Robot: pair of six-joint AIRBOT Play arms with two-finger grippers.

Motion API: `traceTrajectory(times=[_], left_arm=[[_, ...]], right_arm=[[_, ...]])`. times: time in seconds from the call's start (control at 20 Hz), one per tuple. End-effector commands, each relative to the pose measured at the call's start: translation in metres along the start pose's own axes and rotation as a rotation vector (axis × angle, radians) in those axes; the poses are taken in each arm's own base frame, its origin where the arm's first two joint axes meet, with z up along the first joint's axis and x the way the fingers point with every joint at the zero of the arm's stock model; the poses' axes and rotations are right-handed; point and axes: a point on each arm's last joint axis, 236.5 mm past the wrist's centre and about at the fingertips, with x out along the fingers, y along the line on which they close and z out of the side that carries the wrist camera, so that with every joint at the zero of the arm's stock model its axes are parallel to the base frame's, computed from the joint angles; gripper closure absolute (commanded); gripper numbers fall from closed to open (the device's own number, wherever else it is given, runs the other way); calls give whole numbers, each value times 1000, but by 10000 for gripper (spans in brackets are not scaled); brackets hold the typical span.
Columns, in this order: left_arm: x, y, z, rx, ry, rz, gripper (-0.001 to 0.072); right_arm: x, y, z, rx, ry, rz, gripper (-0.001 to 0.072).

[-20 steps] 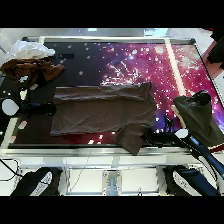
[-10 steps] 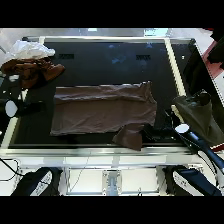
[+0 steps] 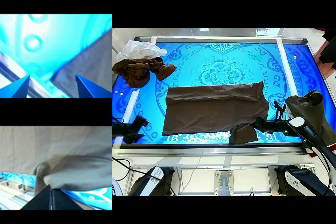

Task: Fold the shirts.

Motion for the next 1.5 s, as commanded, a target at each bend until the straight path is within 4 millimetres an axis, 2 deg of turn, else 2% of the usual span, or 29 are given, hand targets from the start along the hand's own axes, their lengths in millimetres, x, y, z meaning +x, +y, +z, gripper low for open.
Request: traceTrajectory(times=[0.0, 0.15, 0.25, 0.5, 0.6, 0.65, 0.9, 1.2, 1.35, 1.45], left_arm=[[22, -7, -37, -73, 141, -134, 96], [40, 2, -57, -118, 177, -131, 97], [47, 2, -62, -154, 175, -149, 97], [48, -19, -36, -213, 71, -251, 118], [49, -18, -33, -203, 56, -249, 287], [49, -18, -33, -194, 52, -250, 308], [49, -18, -35, -193, 61, -250, 308], [47, -16, -57, -170, 153, -235, 300], [45, -17, -67, -159, 196, -235, 129], [47, -15, -64, -154, 180, -227, 120]], right_arm=[[-1, 1, 0, -10, 1, 1, 685], [-1, 1, 0, -10, 2, 1, 686], [-1, 1, 0, -9, 2, 2, 686], [-1, 1, 0, -9, 2, 2, 686], [-1, 1, 0, -9, 2, 2, 686], [-1, 1, 0, -9, 2, 2, 686], [-1, 1, 1, -9, 0, 1, 686], [-1, 1, 1, -9, 1, 2, 685], [-1, 1, 1, -8, 1, 2, 686], [-1, 1, 1, -9, 0, 1, 686]])
